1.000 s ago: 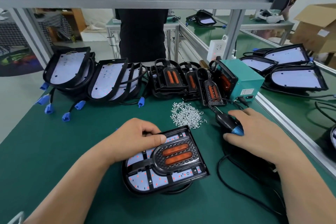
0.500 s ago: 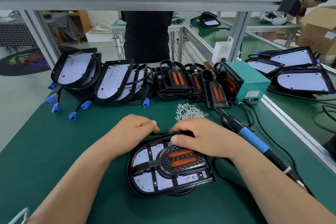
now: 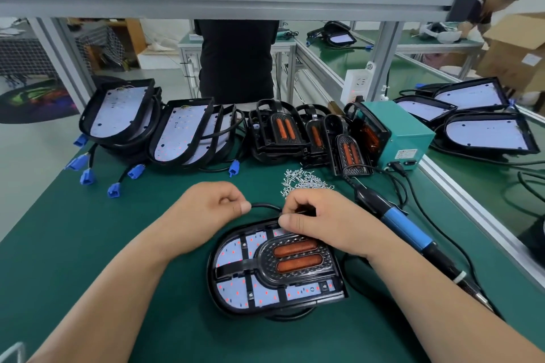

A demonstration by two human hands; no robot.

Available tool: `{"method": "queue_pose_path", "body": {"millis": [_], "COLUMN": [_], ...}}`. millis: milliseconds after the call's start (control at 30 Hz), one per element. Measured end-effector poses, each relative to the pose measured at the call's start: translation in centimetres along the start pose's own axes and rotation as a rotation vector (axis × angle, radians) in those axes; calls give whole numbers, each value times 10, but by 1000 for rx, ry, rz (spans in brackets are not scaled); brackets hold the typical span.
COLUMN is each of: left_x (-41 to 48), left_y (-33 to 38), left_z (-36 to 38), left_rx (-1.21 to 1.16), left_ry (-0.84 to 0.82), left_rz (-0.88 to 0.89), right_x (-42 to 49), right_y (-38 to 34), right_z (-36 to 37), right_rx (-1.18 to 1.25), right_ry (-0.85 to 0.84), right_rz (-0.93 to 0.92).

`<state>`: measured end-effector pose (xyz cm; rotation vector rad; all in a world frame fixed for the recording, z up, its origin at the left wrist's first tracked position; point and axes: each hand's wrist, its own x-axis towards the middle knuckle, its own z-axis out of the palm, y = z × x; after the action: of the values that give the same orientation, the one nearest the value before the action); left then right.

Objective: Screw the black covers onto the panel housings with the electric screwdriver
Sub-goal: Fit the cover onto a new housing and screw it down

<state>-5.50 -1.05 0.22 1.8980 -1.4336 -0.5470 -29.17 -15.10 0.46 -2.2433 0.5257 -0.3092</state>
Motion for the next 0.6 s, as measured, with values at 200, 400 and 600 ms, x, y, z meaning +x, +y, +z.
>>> {"method": "queue_pose_path", "body": {"millis": [200,400,600], "left_x": [-2,-3,-3], "left_y": [8,3,0], "left_z": [6,5,10], "left_rx": [-467,-259,-171], "left_ry": [-134,-260,-199], "left_rz": [-114,-57,-20], "right_x": [-11,-18,-20], "right_y": [8,10,-1], "right_z": [-6,-18,-33], "right_rx": [122,43,35], "right_ry": [109,156,-65], "right_rz": [-17,83,103]}}
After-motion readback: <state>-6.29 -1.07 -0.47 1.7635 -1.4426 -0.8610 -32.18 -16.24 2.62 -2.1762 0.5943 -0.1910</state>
